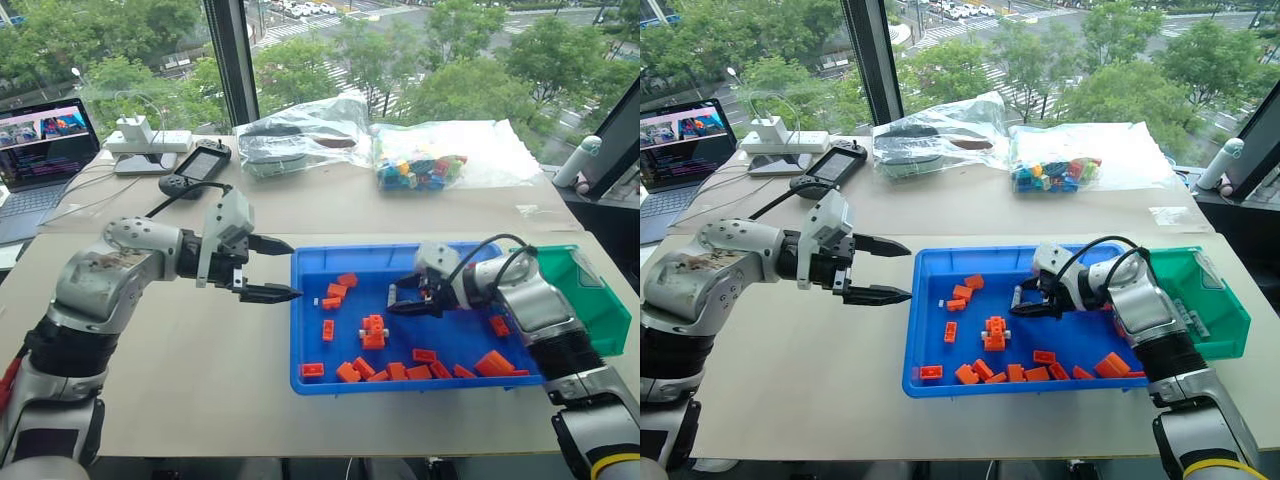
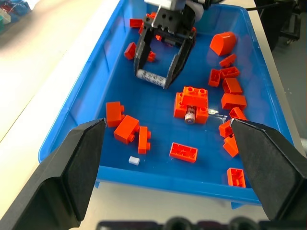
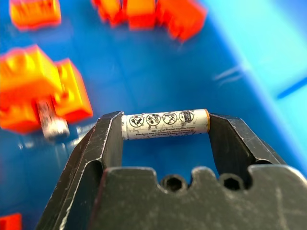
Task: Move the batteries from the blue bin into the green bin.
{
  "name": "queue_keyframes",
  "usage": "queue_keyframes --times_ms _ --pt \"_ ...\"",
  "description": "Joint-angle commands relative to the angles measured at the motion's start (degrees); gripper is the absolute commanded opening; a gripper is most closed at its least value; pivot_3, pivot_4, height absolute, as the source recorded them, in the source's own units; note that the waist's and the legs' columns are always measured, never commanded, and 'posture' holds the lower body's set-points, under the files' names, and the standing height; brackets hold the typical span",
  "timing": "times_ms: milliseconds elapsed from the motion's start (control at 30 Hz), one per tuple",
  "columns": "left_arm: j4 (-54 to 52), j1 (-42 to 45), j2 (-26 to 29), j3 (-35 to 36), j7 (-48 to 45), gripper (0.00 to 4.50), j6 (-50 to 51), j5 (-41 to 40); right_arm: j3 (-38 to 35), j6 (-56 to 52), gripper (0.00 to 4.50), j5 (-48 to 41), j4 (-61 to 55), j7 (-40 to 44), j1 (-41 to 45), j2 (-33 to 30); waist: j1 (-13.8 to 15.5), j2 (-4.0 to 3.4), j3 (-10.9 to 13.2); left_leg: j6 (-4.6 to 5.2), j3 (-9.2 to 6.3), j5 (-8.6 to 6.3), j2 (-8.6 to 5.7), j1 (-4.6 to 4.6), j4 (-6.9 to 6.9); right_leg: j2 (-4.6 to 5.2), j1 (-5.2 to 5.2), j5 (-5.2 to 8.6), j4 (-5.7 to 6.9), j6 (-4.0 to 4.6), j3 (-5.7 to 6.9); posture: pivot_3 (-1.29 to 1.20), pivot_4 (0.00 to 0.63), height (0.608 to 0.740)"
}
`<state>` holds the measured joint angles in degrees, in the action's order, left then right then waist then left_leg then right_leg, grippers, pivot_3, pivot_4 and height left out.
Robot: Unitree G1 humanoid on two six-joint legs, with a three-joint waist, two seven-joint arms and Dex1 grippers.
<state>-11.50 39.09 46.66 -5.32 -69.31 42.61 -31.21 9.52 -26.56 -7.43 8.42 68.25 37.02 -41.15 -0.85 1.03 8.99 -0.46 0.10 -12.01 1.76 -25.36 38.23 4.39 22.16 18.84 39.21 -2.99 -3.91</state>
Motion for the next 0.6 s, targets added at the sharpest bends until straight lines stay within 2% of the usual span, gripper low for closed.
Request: queue_keyframes --times_ms 33,167,333,600 --pt "-0.11 1.56 -0.48 1.42 0.08 4.5 -0.49 -0.97 -8.16 -8.61 2.52 -5.12 -8.49 -1.9 2.15 -4.0 0.04 0.0 0.0 0.0 -0.01 0.0 0.0 0.0 0.0 0.0 0.0 0.0 0.0 0.0 0.0 0.0 0.15 0.732" --pt "0.81 2.05 -1.57 0.59 -0.21 4.5 -1.26 -0.67 -16.17 -16.69 2.52 -8.23 -12.85 -2.06 2.61 -14.05 0.37 -0.1 0.07 0.01 0.0 0.0 -0.05 -0.04 0.0 0.05 0.0 0.0 -0.02 0.0 0.0 0.0 0.15 0.732" --pt "2.86 3.42 -3.61 -0.74 -0.94 4.5 -2.81 0.08 -19.39 -12.3 2.52 -0.96 -4.74 -6.15 -3.17 -26.63 0.49 -0.07 0.07 0.03 0.18 -0.02 -0.04 -0.03 -0.01 0.03 -0.05 0.0 -0.15 0.0 0.02 0.0 0.15 0.732" --pt "5.77 4.67 -7.16 -2.07 -1.24 4.5 -6.09 1.89 -19.38 -13.59 2.52 2.25 -2.83 -9.66 -11.88 -32.78 -0.82 -0.14 0.07 0.03 0.42 -0.02 0.03 0.03 -0.05 -0.04 0.03 0.0 -0.1 0.0 -0.12 0.0 0.15 0.732"
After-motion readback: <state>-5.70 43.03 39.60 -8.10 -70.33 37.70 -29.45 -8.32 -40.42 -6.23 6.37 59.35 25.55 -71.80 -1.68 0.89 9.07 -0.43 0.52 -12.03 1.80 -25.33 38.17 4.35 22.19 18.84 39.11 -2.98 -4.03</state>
